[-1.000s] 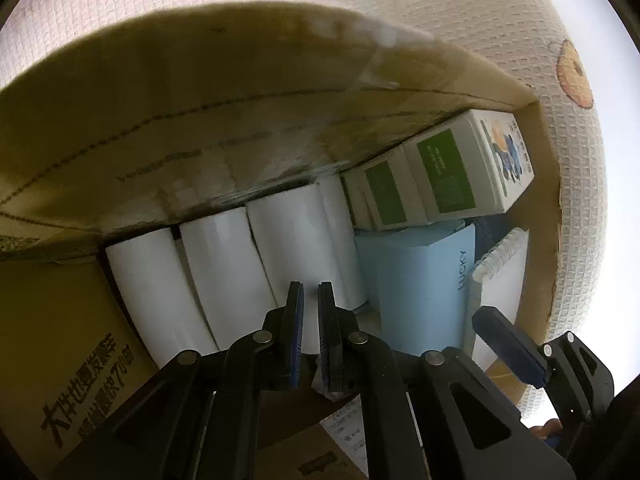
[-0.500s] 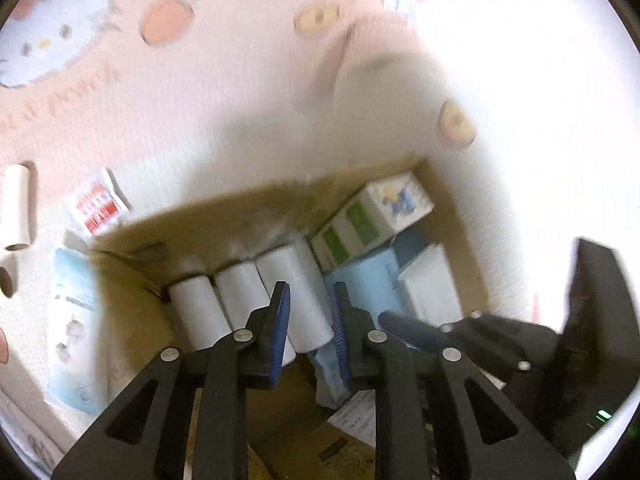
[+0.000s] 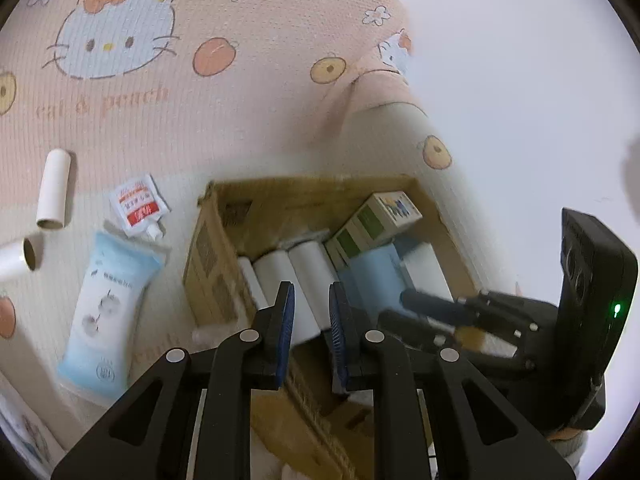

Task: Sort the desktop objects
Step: 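Move the left gripper back toward the remaining white tubes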

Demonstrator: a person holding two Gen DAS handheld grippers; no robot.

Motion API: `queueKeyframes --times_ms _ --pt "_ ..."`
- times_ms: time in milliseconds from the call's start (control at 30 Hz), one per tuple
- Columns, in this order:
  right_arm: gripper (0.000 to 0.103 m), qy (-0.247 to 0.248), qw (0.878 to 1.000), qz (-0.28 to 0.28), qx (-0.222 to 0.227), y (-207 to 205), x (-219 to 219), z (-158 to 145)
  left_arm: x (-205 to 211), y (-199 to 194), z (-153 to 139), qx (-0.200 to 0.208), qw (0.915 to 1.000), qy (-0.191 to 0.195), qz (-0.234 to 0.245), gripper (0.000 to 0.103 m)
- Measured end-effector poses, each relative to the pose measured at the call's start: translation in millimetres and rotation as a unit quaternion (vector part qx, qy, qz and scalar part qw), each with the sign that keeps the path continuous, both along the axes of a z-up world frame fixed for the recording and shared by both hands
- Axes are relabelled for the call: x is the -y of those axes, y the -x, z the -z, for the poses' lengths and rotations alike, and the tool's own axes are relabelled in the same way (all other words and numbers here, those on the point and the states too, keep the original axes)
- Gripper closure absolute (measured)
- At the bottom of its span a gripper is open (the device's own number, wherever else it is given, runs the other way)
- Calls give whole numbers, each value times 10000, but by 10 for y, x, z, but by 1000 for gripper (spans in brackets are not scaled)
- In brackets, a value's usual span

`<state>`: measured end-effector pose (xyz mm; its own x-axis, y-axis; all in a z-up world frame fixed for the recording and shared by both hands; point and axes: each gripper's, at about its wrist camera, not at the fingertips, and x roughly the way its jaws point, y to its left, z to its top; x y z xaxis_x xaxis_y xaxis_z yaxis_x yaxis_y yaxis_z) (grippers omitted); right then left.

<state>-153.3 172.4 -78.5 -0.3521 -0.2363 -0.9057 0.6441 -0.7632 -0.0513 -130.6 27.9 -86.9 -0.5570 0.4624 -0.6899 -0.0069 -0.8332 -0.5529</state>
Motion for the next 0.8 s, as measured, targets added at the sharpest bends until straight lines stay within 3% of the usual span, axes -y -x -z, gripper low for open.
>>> queueKeyframes --times_ms 200,333,467,667,733,800 --pt "83 -250 9975 117 -643 -224 96 -93 44 -253 -95 -484 9986 206 70 83" --pt "83 40 9973 30 -735 -406 193 -128 117 -465 -190 -974 9939 514 104 82" --pt "83 455 9970 -3 -629 -549 275 -115 233 -684 -214 -1312 9854 1073 167 80" --pt "83 497 9975 -163 -477 -629 462 -28 454 -835 67 -1111 9775 1792 78 77" --pt "83 473 9970 -256 -556 -678 563 -35 547 -849 179 -1000 9779 1838 -6 77" --pt "83 511 9960 -325 -650 -720 641 -51 686 -830 299 -916 9825 1624 -15 76"
